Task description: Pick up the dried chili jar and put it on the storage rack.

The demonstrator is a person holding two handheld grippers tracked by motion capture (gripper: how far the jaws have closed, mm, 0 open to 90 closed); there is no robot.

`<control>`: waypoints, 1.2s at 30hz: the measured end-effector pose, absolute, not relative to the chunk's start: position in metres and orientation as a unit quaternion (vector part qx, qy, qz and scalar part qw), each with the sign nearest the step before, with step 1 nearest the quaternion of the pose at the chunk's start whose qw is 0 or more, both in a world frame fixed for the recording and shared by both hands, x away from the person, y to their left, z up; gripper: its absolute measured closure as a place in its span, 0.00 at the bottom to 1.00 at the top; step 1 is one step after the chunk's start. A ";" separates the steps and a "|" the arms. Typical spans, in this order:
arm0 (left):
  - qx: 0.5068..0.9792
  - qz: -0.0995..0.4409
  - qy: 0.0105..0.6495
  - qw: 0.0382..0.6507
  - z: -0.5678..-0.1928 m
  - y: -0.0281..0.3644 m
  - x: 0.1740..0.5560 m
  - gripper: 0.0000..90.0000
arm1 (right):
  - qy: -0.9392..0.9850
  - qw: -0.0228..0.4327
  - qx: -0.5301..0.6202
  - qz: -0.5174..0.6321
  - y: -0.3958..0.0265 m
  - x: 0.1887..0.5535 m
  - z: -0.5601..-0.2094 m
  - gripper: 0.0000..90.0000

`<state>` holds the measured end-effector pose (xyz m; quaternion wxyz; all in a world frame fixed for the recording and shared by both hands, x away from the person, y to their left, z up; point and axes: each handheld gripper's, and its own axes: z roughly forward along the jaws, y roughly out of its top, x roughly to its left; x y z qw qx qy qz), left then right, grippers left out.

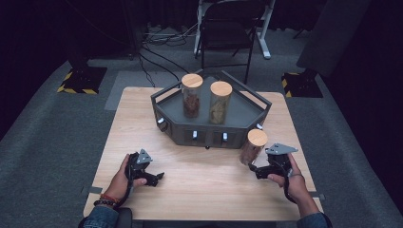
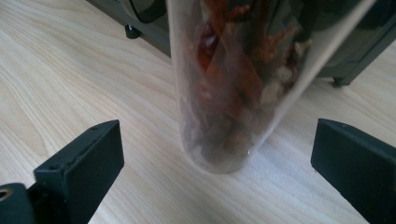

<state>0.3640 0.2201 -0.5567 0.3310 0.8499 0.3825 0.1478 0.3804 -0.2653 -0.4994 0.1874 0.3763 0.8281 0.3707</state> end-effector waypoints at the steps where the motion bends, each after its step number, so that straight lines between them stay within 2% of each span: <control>1: 0.850 0.148 0.383 0.331 -0.557 0.220 0.364 0.00 | 0.827 0.187 0.377 0.372 -0.264 0.382 -0.499 0.03; 14: 0.850 0.148 0.383 0.331 -0.557 0.220 0.364 0.00 | 0.822 0.185 0.381 0.380 -0.255 0.396 -0.496 0.04; 21: 0.850 0.148 0.383 0.331 -0.557 0.220 0.364 0.00 | 0.818 0.180 0.385 0.388 -0.252 0.402 -0.496 0.08; 25: 0.850 0.148 0.382 0.331 -0.557 0.220 0.364 0.00 | 0.815 0.179 0.388 0.391 -0.252 0.406 -0.496 0.13; 31: 0.850 0.148 0.382 0.331 -0.557 0.220 0.364 0.00 | 0.806 0.190 0.400 0.394 -0.253 0.409 -0.497 0.27; 36: 0.850 0.148 0.382 0.331 -0.557 0.220 0.364 0.00 | 0.805 0.190 0.398 0.397 -0.253 0.409 -0.497 0.28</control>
